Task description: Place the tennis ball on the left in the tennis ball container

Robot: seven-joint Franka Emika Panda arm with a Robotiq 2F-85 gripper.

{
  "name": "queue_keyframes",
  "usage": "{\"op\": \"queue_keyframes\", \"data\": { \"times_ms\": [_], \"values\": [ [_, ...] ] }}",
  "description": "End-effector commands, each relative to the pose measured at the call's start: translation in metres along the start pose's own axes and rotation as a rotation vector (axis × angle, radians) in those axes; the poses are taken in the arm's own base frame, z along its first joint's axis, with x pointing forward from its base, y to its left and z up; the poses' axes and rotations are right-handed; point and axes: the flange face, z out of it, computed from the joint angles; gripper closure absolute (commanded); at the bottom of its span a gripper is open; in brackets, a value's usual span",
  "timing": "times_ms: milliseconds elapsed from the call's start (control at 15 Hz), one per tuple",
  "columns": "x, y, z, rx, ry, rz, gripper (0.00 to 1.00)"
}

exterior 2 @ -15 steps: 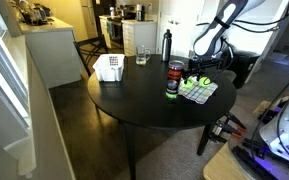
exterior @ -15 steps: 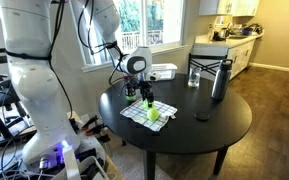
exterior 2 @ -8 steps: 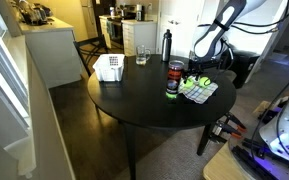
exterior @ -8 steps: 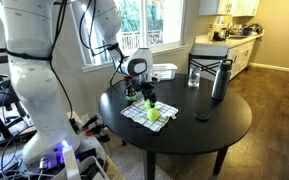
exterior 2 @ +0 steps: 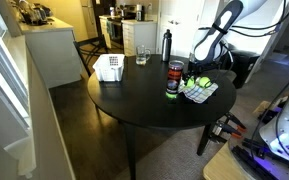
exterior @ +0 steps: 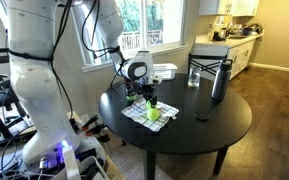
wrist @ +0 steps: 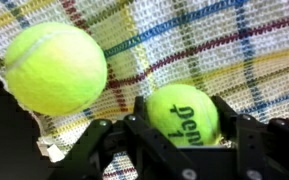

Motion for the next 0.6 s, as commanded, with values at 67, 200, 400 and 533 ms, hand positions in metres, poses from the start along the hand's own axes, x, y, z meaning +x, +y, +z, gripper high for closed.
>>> {"op": "queue_keyframes", "data": {
  "times_ms": [67, 200, 400, 533],
  "values": [
    [-0.003, 0.002, -0.012, 0.012, 0.034, -0.039, 0.59],
    [-0.003, -0.001, -0.027, 0.021, 0.058, -0.05, 0.59],
    [-0.002, -0.01, -0.066, 0.049, 0.112, -0.069, 0.59],
    [-0.001, -0.019, -0.096, 0.069, 0.157, -0.085, 0.59]
  ]
}}
